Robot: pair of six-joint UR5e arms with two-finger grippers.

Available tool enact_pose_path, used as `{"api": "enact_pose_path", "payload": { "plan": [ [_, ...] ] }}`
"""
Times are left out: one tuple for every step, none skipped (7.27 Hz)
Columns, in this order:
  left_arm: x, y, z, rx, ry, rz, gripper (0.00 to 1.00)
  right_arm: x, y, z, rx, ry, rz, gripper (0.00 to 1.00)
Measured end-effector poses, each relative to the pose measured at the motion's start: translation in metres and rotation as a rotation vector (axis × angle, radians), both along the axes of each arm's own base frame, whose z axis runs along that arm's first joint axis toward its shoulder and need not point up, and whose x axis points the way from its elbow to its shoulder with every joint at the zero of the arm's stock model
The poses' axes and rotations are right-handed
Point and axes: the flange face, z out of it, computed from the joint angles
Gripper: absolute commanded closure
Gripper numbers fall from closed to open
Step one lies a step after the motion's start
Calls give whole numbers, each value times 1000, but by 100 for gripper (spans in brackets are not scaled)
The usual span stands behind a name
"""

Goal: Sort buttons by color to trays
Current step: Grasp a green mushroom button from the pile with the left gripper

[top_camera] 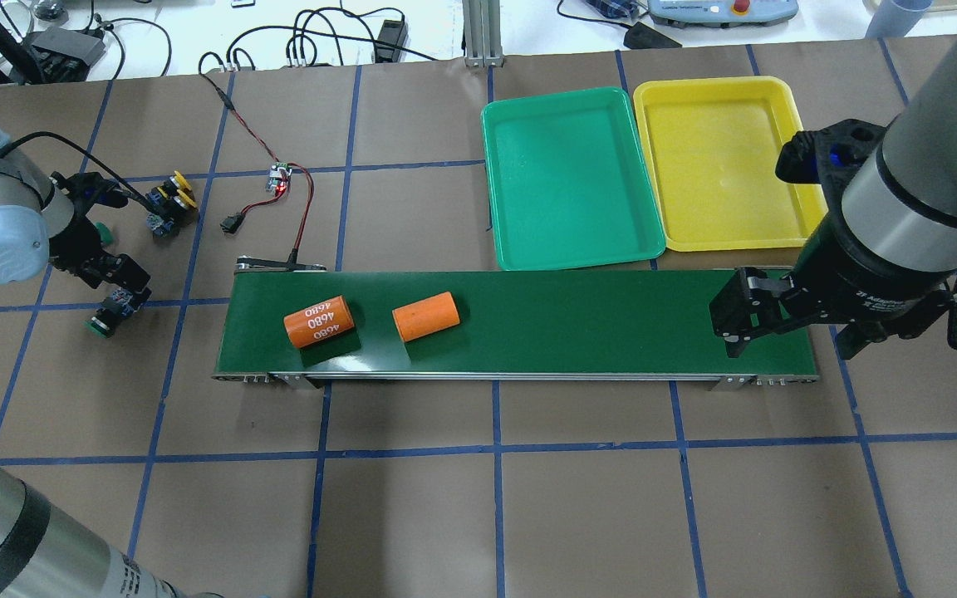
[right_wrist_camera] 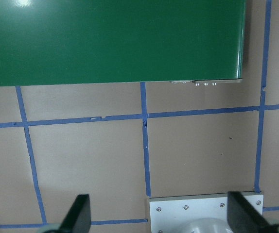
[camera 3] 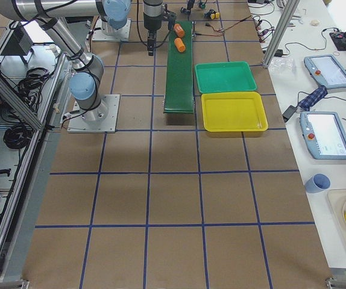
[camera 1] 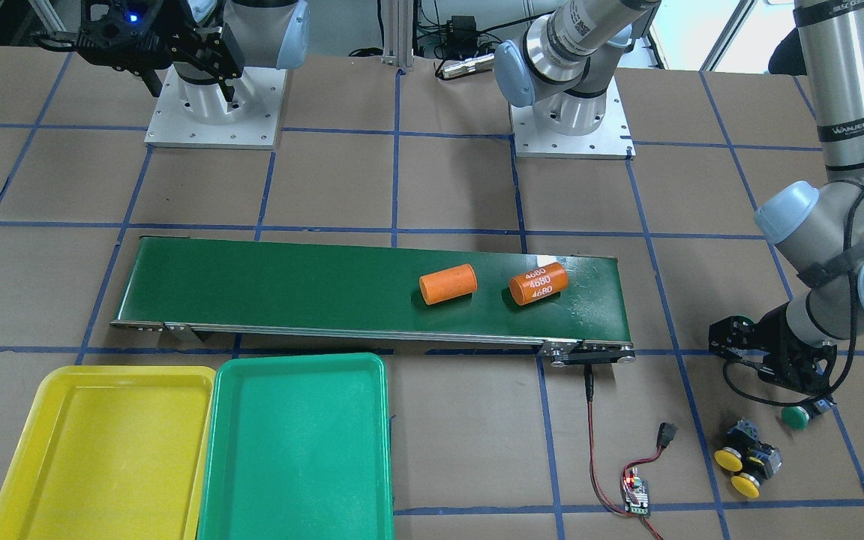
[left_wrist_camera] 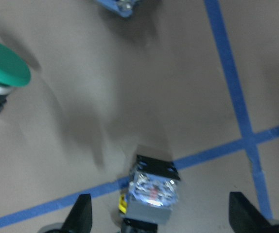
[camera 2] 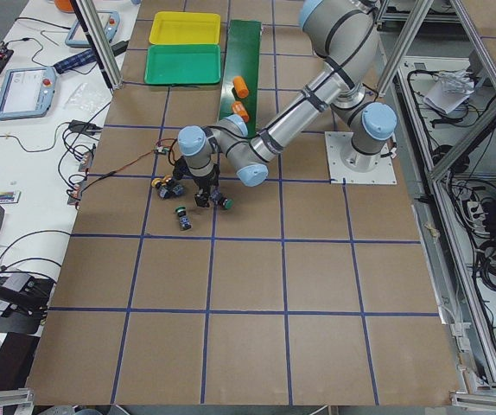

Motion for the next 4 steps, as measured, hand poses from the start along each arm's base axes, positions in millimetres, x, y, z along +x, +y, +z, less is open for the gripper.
{"api": "enact_pose_path", "payload": {
  "plan": [
    [2, 5, -5, 14, 8, -6, 85, 0, 0, 0, -1, -1, -1, 0],
    [4, 9, -5, 24, 15, -14, 100, 0, 0, 0, -2, -2, -1, 0],
    [3, 12, 0, 34, 22, -22, 100, 0, 0, 0, -2, -2, -1, 0],
    [-2, 15, 9, 49, 29, -23, 100, 0, 0, 0, -3, -3, -2, 0]
  ]
}}
